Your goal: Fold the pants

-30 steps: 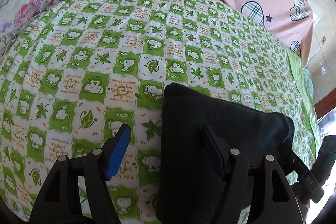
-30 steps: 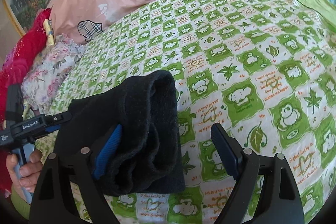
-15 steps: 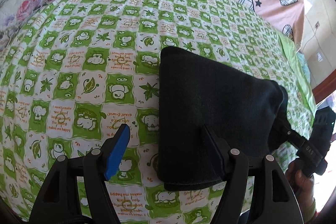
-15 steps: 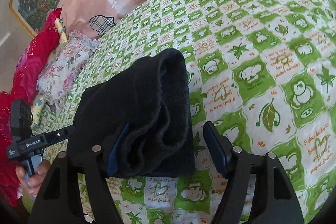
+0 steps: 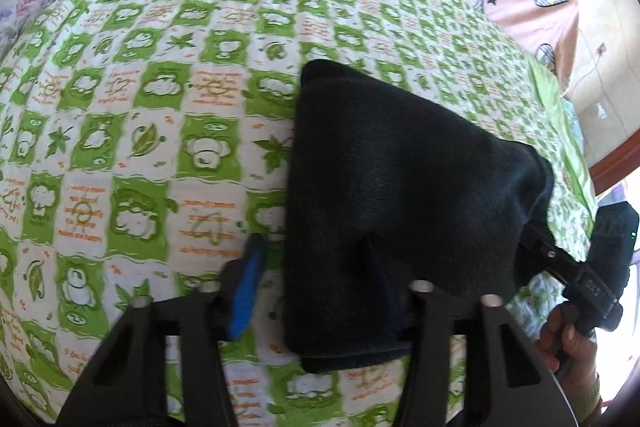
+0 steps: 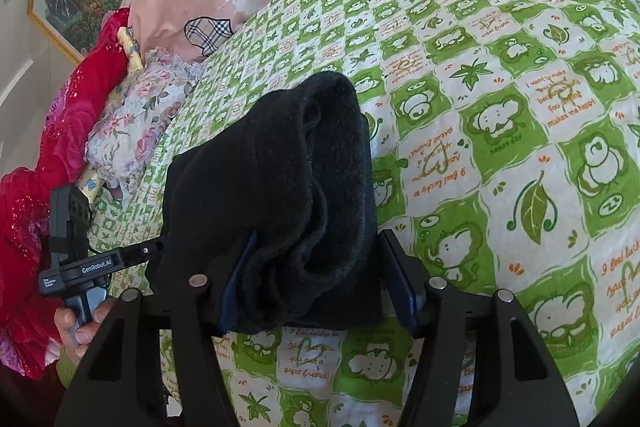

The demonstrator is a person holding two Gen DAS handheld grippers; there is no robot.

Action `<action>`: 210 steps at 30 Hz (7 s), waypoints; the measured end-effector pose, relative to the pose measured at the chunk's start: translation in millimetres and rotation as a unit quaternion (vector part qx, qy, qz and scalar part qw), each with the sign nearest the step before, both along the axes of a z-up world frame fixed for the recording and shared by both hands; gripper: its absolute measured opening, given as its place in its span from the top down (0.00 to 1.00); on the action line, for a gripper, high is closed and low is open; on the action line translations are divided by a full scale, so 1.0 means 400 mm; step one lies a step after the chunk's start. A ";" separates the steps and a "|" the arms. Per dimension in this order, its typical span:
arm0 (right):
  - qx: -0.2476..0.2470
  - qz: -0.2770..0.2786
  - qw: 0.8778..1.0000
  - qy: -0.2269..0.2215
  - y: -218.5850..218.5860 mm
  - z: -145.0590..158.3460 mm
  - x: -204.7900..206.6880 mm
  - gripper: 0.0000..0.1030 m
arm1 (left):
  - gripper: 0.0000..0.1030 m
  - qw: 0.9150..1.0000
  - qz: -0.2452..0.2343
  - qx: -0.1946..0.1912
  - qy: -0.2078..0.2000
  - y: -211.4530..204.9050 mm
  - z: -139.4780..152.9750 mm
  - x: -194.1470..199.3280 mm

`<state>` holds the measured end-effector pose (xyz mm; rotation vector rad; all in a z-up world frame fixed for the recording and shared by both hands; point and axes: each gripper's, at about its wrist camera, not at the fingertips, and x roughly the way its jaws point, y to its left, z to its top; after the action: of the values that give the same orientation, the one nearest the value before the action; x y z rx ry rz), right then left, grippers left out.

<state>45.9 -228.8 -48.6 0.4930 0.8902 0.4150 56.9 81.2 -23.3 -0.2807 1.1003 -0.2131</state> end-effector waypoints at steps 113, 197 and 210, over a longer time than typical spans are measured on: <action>-0.184 0.122 0.961 -0.164 0.402 0.135 0.033 0.03 | 0.21 0.973 0.128 0.167 -0.100 0.166 0.088 -0.123; -0.177 0.112 0.962 -0.173 0.450 0.139 0.052 0.02 | 0.19 0.964 0.107 0.193 -0.146 0.158 0.095 -0.104; -0.176 0.114 0.962 -0.174 0.452 0.140 0.052 0.02 | 0.19 0.966 0.107 0.190 -0.142 0.159 0.093 -0.102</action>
<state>66.9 -47.8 7.2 -0.0135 0.6598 0.5214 15.9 145.0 14.0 -0.0207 0.7981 0.1483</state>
